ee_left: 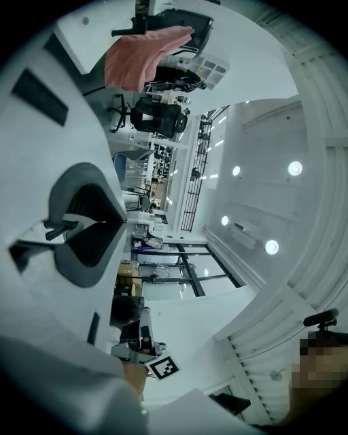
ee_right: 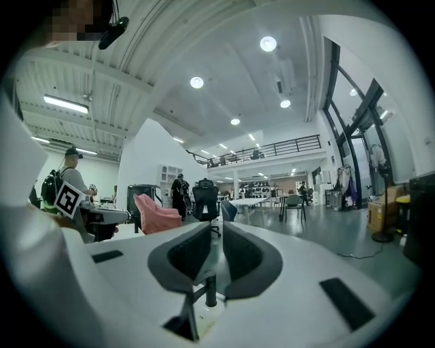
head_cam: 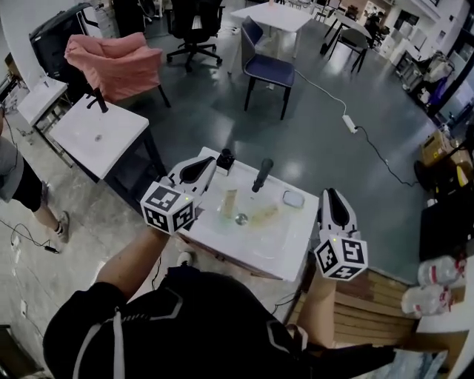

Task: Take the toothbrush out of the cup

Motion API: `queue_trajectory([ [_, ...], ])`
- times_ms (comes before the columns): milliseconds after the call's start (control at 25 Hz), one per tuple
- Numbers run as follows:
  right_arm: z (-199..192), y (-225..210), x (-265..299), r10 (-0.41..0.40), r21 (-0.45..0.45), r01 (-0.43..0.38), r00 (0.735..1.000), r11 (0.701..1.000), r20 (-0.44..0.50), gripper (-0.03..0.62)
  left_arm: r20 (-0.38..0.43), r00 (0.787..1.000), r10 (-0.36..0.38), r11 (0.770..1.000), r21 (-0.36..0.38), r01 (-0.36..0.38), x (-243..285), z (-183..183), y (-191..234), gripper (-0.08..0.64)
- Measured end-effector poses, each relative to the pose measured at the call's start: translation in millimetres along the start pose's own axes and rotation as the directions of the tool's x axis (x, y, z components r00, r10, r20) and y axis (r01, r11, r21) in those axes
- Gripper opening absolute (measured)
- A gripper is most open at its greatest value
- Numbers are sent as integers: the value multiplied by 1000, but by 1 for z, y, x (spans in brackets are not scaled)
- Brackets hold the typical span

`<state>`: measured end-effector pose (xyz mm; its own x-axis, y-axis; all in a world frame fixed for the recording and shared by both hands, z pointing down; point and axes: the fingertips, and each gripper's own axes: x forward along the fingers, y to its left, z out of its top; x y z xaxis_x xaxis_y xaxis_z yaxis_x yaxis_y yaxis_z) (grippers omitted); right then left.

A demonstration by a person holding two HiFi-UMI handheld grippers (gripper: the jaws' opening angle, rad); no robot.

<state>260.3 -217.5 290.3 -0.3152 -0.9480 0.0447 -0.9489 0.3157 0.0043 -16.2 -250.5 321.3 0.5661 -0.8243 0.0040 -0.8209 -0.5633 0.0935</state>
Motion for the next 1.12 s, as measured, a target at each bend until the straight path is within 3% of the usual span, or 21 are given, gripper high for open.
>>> queue_trajectory([
  [600, -69, 32, 22, -104, 59, 113, 986, 992, -133, 72, -109, 979, -171, 985, -6, 172, 16, -52, 34, 6],
  [1120, -144, 38, 24, -114, 98, 138, 969, 986, -217, 123, -225, 948, -227, 974, -83, 213, 13, -121, 30, 14],
])
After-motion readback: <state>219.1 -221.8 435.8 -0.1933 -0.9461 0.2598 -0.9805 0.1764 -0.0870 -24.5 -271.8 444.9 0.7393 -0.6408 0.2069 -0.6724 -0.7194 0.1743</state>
